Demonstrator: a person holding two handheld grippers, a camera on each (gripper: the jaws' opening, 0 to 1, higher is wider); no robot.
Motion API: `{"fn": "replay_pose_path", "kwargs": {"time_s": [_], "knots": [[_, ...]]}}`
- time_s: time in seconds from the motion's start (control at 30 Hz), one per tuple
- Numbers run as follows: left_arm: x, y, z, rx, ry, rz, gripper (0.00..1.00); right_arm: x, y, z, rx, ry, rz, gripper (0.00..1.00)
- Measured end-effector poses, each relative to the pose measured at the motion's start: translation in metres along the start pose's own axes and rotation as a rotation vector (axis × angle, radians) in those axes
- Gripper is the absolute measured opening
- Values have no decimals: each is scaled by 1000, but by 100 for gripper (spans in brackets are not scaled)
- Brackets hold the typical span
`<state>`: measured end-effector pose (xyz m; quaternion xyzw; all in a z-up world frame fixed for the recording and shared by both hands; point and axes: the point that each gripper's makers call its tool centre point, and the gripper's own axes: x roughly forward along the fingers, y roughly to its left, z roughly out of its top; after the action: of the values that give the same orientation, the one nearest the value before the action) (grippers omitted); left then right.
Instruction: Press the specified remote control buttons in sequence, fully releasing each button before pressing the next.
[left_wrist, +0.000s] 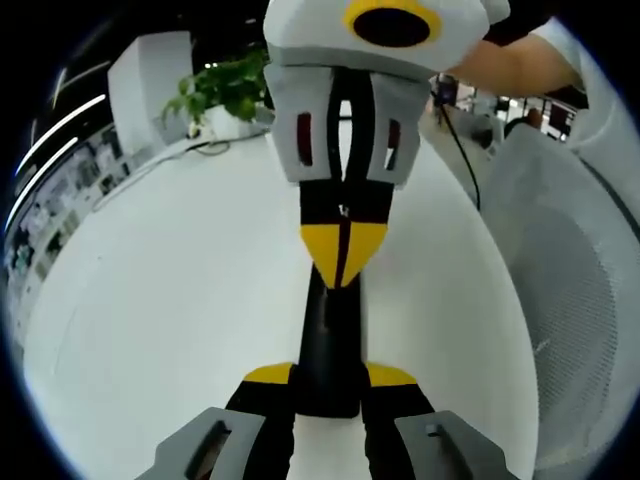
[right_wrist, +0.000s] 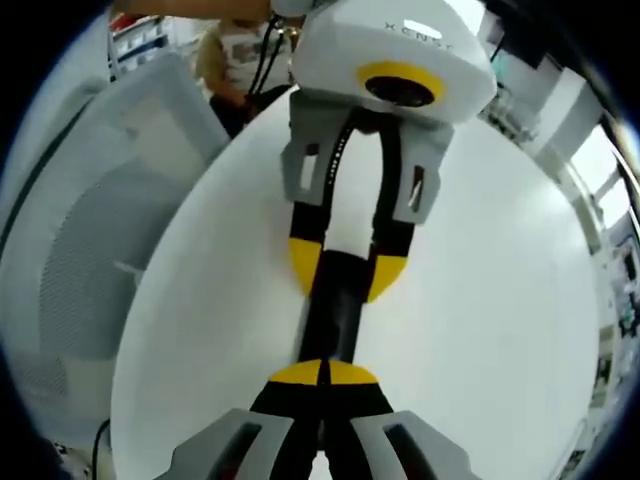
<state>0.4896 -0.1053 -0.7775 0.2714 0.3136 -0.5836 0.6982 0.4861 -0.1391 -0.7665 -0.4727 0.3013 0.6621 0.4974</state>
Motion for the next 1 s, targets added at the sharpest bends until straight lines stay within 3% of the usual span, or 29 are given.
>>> {"fn": "replay_pose_path", "kwargs": {"time_s": [1.0], "knots": [[1, 0, 0, 2, -9, -1, 24, 4, 0, -3, 15, 15, 22, 0]]}}
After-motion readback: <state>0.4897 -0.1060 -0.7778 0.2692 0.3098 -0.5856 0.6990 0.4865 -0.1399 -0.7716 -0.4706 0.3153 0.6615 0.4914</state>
